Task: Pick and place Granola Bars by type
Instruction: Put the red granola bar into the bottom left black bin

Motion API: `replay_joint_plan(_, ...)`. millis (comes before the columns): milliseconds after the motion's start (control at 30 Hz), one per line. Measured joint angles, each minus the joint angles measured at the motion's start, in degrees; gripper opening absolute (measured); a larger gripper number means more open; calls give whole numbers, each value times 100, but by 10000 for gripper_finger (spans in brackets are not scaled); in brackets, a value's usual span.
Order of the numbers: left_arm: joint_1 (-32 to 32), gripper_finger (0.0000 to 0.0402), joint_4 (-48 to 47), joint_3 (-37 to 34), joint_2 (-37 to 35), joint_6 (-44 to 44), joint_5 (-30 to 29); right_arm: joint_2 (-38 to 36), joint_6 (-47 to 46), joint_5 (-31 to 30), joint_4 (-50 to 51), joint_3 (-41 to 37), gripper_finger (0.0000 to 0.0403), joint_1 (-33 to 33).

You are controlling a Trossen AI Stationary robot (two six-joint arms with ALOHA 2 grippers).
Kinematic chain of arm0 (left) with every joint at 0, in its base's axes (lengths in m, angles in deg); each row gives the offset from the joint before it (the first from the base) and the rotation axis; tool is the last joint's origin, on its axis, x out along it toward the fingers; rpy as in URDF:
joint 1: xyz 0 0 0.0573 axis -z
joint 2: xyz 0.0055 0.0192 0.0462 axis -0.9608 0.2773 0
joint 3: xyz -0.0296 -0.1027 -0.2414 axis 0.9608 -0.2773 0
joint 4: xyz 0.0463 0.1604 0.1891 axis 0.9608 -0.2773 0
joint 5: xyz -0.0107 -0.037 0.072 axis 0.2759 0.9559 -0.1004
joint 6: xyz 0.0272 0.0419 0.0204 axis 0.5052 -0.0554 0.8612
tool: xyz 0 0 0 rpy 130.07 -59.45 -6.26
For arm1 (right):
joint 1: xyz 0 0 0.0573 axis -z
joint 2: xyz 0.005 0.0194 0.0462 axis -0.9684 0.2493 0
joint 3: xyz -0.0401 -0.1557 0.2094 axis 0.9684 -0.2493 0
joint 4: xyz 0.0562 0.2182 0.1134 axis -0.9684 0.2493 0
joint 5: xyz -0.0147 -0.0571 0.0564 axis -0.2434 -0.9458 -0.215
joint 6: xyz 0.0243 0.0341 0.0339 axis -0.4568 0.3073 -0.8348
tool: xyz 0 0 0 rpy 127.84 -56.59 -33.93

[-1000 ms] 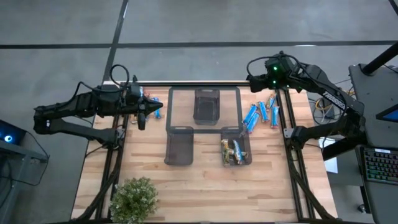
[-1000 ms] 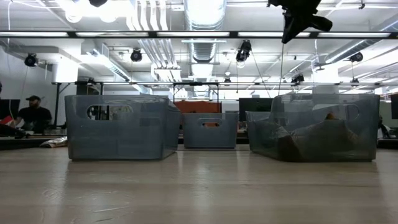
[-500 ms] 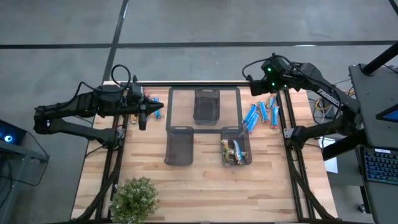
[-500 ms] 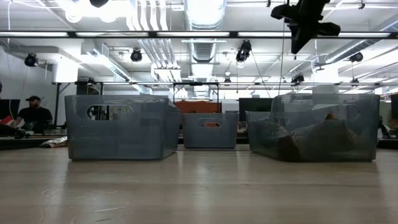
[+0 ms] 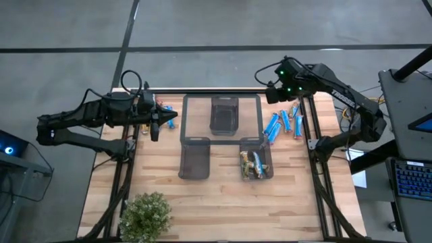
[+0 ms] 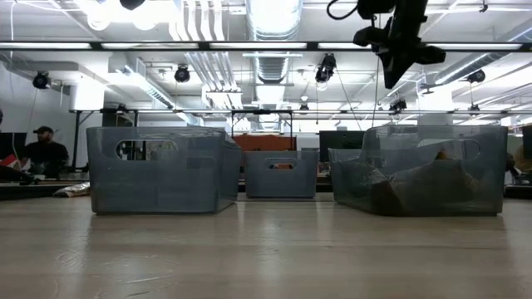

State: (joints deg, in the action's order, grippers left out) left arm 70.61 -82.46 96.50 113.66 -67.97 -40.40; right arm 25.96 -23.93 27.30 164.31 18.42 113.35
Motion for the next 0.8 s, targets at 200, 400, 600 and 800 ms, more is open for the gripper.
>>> replay_joint_plan(200,-1,0,0,0,0,-11,0,242,-87,2,38,0,12,0)
replay_joint_plan(400,0,0,0,0,-2,-55,0,449,-161,-3,31,-15,12,0)
replay_joint_plan(600,0,0,-2,0,-2,-176,0,537,-573,-126,27,-27,12,0)
replay_joint_plan(800,-1,0,-1,0,-2,-221,0,531,-1210,-582,45,-76,12,0)
